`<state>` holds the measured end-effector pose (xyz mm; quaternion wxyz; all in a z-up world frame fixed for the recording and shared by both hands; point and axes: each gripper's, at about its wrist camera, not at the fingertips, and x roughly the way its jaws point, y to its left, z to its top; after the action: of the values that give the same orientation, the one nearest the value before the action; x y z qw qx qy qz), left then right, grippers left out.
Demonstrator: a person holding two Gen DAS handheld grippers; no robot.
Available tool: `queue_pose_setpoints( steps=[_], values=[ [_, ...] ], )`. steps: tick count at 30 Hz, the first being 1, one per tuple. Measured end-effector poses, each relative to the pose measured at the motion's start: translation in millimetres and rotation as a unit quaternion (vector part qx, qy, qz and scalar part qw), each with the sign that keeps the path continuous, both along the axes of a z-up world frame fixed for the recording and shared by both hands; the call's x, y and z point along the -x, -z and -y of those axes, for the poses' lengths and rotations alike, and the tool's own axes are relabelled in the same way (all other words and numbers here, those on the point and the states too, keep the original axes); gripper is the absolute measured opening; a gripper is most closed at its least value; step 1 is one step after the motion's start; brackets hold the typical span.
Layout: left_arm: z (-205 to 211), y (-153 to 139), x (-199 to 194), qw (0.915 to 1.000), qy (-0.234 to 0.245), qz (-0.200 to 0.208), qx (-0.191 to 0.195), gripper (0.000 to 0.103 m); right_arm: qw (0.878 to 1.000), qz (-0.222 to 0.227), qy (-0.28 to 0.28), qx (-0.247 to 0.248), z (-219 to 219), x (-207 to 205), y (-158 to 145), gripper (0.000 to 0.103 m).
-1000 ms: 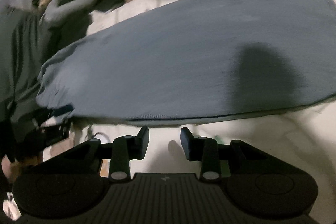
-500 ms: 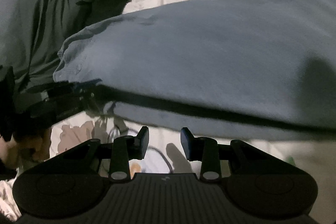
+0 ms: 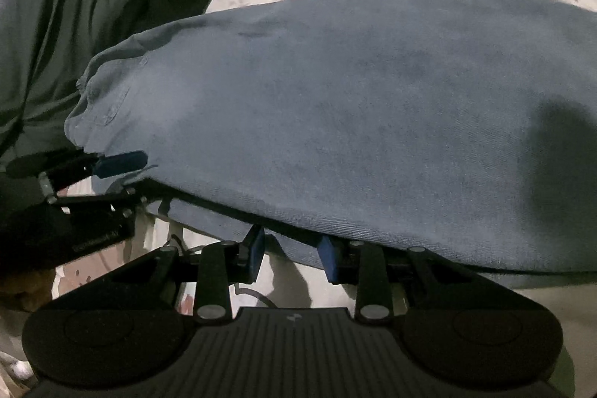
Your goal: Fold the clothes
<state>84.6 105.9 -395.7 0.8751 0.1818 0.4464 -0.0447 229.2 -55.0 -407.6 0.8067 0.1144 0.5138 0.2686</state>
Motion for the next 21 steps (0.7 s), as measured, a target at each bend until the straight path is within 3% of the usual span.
queue_pose_setpoints(
  steps=[7,14,21],
  values=[
    [-7.5,8.9,8.8,0.9989,-0.018,0.001,-0.043,0.062,1.0,-0.007,0.0,-0.005,2.8,1.8,1.1,0.038],
    [-23.8,7.7,12.8,0.9968,-0.05,0.003,-0.062,0.066,1.0,-0.01,-0.005,-0.003,2.0,7.4,2.4,0.038],
    [-41.5,6.3,16.0,0.9912,-0.102,0.011,-0.083,0.066,1.0,-0.012,-0.006,-0.005,2.3,7.0,3.7,0.038]
  ],
)
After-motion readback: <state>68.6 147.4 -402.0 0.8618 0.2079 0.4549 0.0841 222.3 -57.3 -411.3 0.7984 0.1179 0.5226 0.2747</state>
